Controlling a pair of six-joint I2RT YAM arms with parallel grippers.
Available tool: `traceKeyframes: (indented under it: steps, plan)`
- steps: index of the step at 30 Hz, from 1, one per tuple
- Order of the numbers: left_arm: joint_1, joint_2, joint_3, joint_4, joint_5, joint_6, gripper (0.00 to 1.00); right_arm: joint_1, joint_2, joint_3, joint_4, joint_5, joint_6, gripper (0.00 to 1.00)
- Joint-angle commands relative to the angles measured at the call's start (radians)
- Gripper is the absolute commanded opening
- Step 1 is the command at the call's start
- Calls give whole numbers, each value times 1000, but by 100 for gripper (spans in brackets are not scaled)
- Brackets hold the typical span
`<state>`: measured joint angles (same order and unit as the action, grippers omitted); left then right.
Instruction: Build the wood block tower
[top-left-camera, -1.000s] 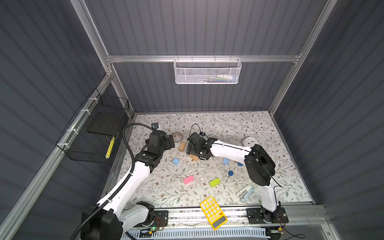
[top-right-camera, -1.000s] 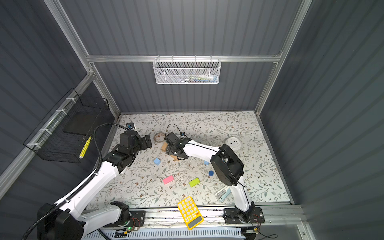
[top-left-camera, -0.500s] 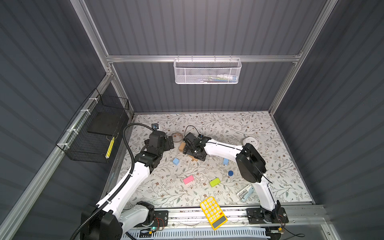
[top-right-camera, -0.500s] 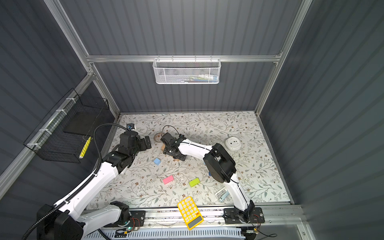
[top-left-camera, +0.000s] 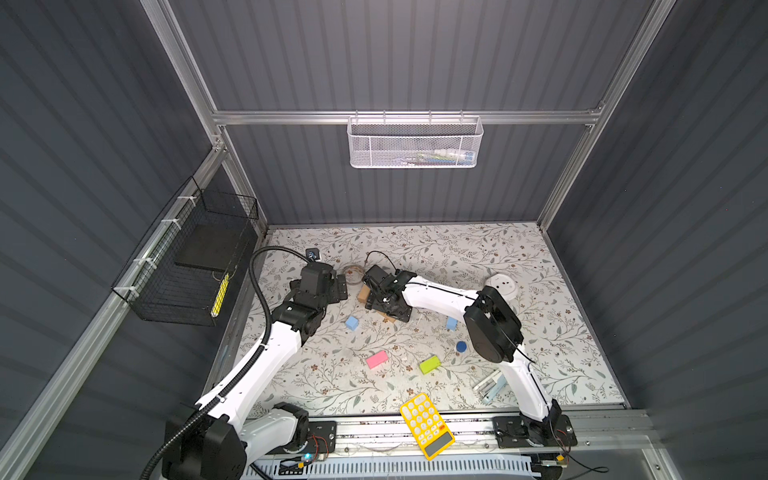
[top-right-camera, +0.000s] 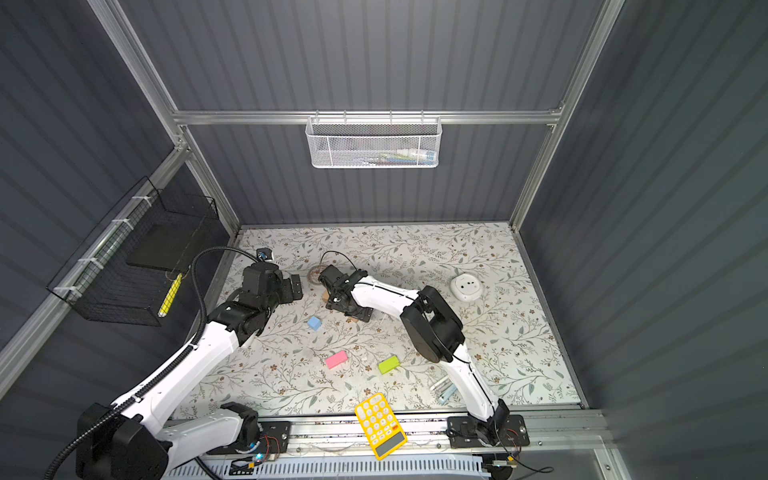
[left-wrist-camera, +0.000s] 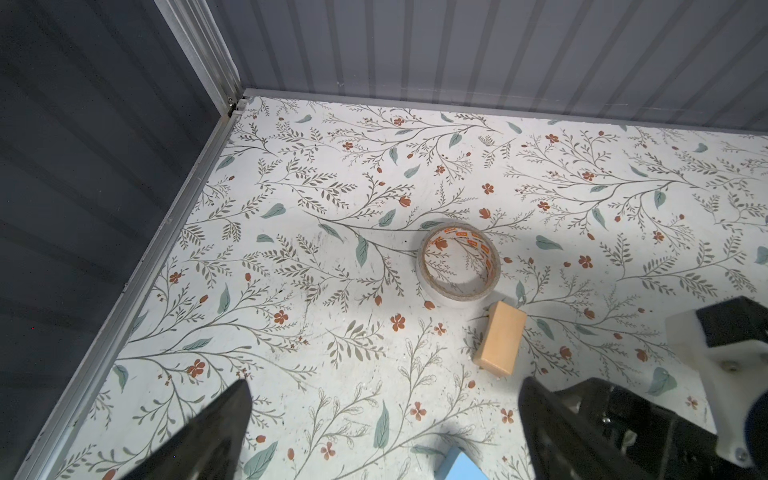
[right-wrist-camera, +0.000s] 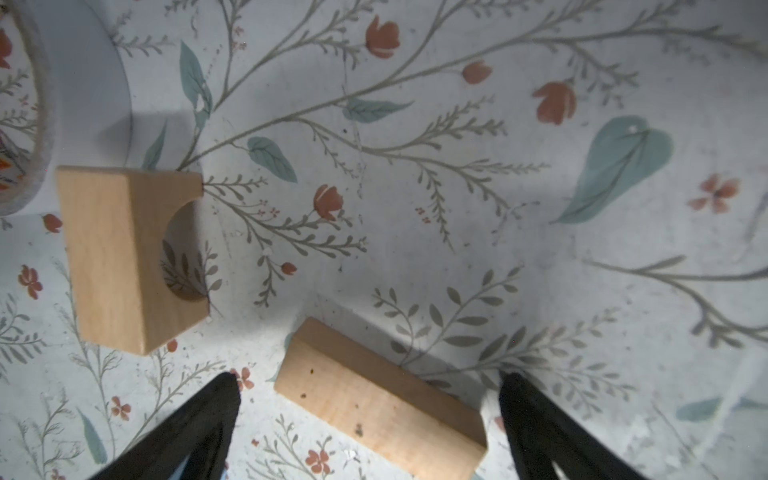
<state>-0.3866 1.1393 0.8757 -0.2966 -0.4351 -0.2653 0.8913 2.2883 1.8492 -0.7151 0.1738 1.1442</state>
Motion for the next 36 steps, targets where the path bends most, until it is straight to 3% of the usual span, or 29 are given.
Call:
traceKeyframes:
  steps: [1,13,22,36]
  plan:
    - [1,15,8,-19,-19,23,100,9,27,53,-81,45,-6,99]
    - [0,36,16,-36,-29,38,100,17,88,125,-161,76,-33,99]
    - [0,39,14,-39,-31,43,100,18,101,117,-177,57,-73,91]
    - [0,36,16,-42,-24,38,100,21,-24,-88,-113,34,-164,86]
